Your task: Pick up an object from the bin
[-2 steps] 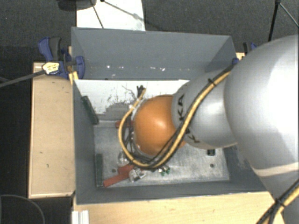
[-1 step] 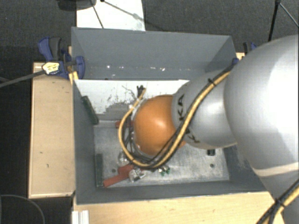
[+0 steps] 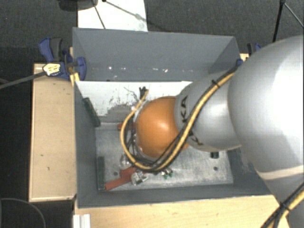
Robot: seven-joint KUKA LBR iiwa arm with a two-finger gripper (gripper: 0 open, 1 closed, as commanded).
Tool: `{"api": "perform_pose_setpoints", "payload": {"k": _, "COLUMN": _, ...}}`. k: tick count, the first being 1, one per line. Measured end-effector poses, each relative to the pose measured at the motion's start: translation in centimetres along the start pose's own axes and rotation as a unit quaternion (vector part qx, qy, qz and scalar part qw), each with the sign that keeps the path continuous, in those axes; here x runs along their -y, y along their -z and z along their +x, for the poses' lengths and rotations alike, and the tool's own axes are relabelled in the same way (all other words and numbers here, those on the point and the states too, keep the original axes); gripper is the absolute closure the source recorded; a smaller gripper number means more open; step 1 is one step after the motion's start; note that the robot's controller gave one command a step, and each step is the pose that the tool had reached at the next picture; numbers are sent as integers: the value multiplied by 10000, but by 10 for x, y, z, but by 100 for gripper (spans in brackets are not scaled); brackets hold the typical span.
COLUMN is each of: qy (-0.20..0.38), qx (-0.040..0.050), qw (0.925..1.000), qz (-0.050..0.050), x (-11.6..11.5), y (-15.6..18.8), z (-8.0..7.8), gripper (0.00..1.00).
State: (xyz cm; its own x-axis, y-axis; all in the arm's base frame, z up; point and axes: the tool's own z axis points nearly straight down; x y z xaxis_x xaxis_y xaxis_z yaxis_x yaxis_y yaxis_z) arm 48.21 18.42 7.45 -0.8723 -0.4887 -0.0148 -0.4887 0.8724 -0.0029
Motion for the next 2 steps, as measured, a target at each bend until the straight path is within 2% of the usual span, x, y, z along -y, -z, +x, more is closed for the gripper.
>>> {"api": "perform_pose_setpoints", "payload": {"k": 2, "qy": -23, "qx": -36, "qw": 10000, "qz": -11, "x": 0, "y": 5, "z": 0, "gripper": 100}}
